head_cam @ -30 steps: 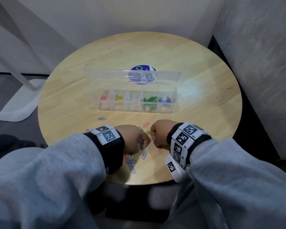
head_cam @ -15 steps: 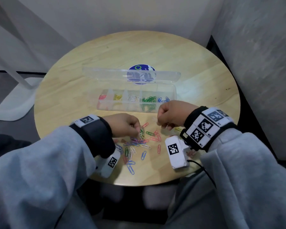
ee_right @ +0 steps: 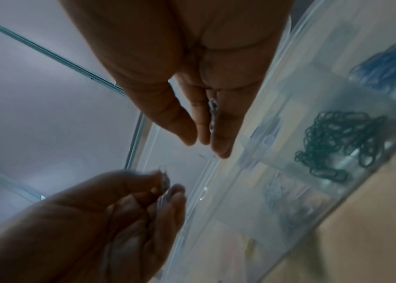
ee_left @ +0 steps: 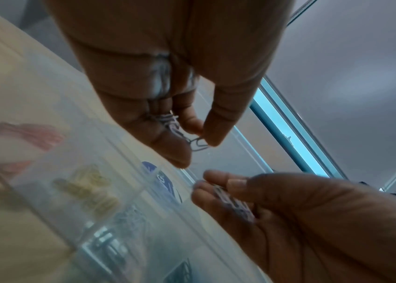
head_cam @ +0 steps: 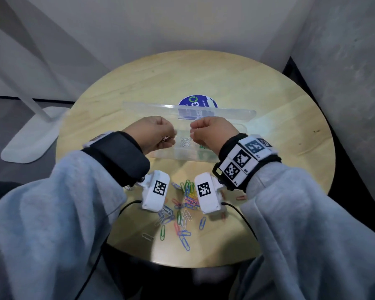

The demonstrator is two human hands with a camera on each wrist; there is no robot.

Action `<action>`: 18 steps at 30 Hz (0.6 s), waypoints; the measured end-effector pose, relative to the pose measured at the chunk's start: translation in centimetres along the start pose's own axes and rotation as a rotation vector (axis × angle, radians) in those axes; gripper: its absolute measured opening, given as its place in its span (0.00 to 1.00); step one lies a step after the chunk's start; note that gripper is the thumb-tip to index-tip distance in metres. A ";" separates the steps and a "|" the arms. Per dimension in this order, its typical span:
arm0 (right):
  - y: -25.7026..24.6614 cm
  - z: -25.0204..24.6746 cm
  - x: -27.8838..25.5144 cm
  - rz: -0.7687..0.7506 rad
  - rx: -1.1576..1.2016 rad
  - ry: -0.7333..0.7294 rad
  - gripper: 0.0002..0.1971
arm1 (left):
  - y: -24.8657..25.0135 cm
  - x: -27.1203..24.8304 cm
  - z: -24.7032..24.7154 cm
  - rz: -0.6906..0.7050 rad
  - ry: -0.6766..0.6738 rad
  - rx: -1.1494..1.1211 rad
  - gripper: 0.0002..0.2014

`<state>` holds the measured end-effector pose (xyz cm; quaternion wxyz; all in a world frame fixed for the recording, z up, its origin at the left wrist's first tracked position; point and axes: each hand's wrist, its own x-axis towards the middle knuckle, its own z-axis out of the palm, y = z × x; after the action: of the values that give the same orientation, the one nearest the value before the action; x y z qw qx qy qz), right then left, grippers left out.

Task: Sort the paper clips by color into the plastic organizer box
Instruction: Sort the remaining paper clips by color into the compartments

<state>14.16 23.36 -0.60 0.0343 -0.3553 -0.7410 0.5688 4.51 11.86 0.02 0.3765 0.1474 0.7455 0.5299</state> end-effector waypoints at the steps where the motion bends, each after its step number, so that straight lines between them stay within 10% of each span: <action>1: 0.0 0.1 0.2 -0.014 -0.053 -0.022 0.19 | 0.1 0.2 0.3 0.004 0.001 -0.021 0.13; 8: 0.3 -0.5 -0.9 0.024 0.474 -0.184 0.27 | 1.0 1.0 2.7 0.000 0.039 -0.135 0.08; 18: 1.4 -5.5 -4.0 0.000 0.200 -0.040 0.14 | 0.6 -0.2 2.8 0.102 0.024 0.092 0.12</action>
<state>20.32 25.76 1.49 0.0548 -0.3387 -0.6809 0.6470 6.59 13.84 0.19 0.3327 0.1958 0.7653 0.5150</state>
